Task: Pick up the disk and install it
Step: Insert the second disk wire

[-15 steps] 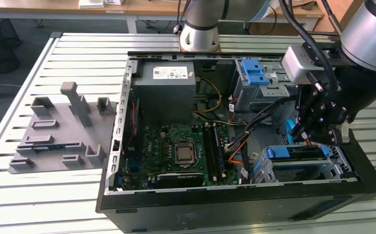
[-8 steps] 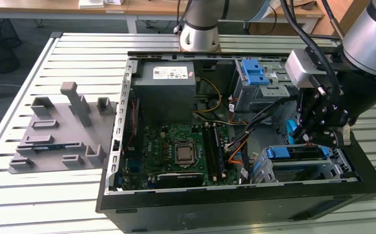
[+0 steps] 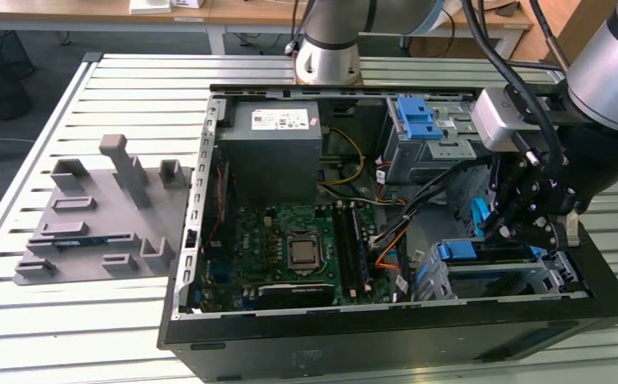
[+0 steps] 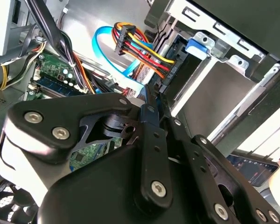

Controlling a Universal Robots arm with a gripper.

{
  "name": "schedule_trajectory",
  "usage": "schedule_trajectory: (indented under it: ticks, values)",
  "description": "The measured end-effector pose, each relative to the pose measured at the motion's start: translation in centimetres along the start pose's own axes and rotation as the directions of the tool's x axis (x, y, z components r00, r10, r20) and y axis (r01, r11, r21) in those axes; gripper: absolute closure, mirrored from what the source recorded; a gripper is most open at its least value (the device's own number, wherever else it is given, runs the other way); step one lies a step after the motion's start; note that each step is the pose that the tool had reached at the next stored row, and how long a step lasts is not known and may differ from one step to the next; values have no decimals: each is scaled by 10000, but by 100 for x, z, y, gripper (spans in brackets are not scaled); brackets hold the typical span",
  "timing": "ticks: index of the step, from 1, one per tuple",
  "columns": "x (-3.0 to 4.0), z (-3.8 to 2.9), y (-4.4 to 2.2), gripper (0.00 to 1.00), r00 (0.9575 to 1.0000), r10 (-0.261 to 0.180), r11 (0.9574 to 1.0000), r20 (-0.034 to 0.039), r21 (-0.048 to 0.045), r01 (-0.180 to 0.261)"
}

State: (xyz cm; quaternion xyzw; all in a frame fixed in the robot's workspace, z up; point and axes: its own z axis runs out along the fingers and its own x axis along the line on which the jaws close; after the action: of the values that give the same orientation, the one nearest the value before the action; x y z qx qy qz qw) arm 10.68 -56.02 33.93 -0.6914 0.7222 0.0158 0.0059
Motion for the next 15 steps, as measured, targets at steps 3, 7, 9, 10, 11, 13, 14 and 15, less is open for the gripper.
schedule_trajectory:
  ticks: [3, 7, 9, 10, 11, 13, 14, 15]
  values:
    - [3, 2, 0, 84, 10000, 7, 10000, 0, 0, -7]
    - [22, 5, -2, 84, 10000, 44, 10000, -1, -11, -44]
    - [23, 8, -5, 84, 10000, 56, 10000, -1, -12, -56]
    - [23, 11, -7, 84, 10000, 62, 10000, -1, -12, -62]
    - [24, 14, -10, 84, 10000, 65, 10000, -1, -12, -65]
    - [23, 18, -18, 84, 10000, 73, 10000, -2, -12, -73]
    - [23, 20, -20, 84, 10000, 75, 10000, -1, -11, -75]
    - [24, 23, -21, 84, 10000, 77, 10000, 0, -12, -77]
